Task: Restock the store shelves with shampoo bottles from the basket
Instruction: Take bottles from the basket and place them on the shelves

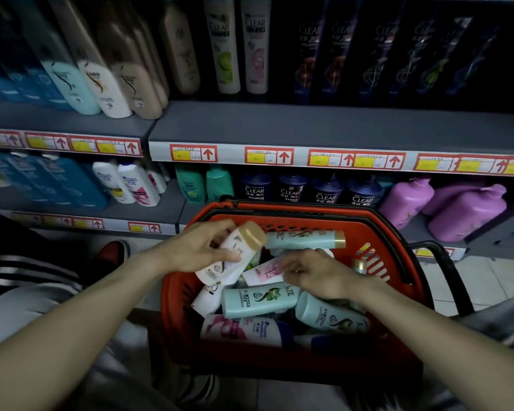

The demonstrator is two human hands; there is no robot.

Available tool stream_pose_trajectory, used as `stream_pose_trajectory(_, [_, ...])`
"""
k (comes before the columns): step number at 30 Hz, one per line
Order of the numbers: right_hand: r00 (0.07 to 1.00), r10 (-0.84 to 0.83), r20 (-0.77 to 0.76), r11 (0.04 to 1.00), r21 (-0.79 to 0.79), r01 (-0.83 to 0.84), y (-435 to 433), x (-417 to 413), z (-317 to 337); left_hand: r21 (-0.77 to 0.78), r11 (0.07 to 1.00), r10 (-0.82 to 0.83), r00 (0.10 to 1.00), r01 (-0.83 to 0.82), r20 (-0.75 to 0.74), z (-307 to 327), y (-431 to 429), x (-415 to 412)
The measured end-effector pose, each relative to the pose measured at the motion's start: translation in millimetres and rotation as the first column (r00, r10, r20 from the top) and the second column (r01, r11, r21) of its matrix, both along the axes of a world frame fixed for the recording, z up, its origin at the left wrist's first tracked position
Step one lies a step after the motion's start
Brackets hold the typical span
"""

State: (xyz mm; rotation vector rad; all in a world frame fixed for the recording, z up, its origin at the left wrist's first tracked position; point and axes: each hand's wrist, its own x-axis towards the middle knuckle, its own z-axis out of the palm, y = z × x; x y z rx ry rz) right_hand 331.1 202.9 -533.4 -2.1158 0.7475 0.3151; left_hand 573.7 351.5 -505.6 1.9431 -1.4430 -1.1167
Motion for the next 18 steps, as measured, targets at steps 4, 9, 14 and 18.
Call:
stream_pose_trajectory(4, [0.967,-0.172,0.190,0.947,0.302,0.109,1,11,13,-0.110,0.952,0.247,0.929,-0.286,-0.275,6,-15,-19])
stream_pose_trajectory(9, [0.858,-0.394,0.331,0.839,0.510,0.189,2,15,33,-0.057,0.909,0.333,0.800,-0.413,-0.499,11,-33,-46])
stream_pose_trajectory(14, [0.820,-0.440,0.366,0.863,0.424,0.274,-10,7,44,-0.063,0.900,0.321,0.754,-0.431,-0.573,20,-45,-61])
stream_pose_trajectory(18, [0.755,-0.493,0.433,0.842,0.456,0.288,-20,0,58,-0.092,0.920,0.236,0.727,-0.380,-0.645,37,-46,-66])
